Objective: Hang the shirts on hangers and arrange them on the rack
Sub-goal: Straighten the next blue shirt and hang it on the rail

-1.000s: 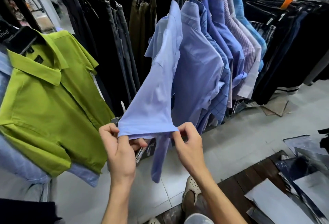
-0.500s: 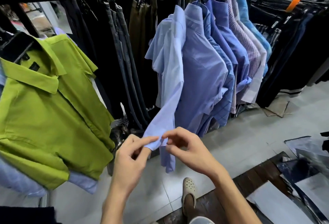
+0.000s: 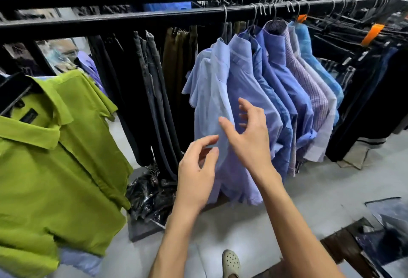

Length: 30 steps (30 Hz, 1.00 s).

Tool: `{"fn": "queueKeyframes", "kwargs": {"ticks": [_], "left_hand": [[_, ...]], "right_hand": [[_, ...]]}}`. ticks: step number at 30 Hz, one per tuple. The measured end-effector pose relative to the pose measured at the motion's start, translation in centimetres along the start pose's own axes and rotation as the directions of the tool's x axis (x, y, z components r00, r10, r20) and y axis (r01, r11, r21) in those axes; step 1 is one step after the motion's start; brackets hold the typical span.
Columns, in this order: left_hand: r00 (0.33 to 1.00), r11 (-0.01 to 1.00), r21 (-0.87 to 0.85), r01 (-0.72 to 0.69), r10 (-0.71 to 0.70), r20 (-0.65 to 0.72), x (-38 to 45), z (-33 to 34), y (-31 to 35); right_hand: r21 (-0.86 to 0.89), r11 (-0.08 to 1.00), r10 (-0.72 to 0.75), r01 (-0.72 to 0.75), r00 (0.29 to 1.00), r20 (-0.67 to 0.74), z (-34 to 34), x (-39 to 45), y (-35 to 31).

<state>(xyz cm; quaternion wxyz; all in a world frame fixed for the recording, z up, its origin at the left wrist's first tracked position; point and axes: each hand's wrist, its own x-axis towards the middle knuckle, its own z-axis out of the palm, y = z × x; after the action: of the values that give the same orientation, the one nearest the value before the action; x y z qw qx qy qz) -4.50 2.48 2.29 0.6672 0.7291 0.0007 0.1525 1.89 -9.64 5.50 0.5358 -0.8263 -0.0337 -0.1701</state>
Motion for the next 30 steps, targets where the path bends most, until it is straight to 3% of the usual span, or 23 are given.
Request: {"fn": "queueKeyframes", "kwargs": {"ticks": [4,11,16,22,23,26,28,30], "left_hand": [[0.999,0.999,-0.035,0.034,-0.033,0.038,4.9,1.4,0.9],[0.979,0.994,0.007,0.111,-0.108,-0.170,10.5,0.8,1.3],[0.967,0.971,0.135,0.199,-0.172,-0.186,11.9,-3.4,2.6],[0.975,0.900,0.431,0.064,0.036,-0.219,13.7,-7.6,4.7],[0.982,0.875,0.483,0.047,0.049,-0.184,14.0,-8.0,4.9],[0.997,0.807,0.590,-0.021,0.063,-0.051,14.8,-8.7,5.0],[0.991,0.768,0.631,-0.107,0.133,0.007,15.5,-8.8,5.1],[0.965,0.722,0.651,-0.232,0.254,0.062,16.2,-9.1,5.3]], "right_hand": [[-0.060,0.996,-0.047,0.061,0.977,0.210,0.2,5.9,-0.2],[0.053,0.988,-0.152,0.144,0.882,0.447,2.2,10.8,-0.9],[0.183,0.963,-0.269,0.198,0.740,0.617,4.3,10.0,-2.0],[0.222,0.933,-0.345,0.282,0.531,0.774,6.1,11.4,-3.1],[0.242,0.922,-0.376,0.303,0.554,0.743,6.5,12.0,-3.1],[0.313,0.917,-0.385,0.249,0.760,0.524,8.5,14.6,-2.7],[0.296,0.927,-0.360,0.230,0.765,0.534,9.2,16.1,-3.0],[0.253,0.938,-0.345,0.236,0.692,0.634,9.1,17.4,-3.4]]}}
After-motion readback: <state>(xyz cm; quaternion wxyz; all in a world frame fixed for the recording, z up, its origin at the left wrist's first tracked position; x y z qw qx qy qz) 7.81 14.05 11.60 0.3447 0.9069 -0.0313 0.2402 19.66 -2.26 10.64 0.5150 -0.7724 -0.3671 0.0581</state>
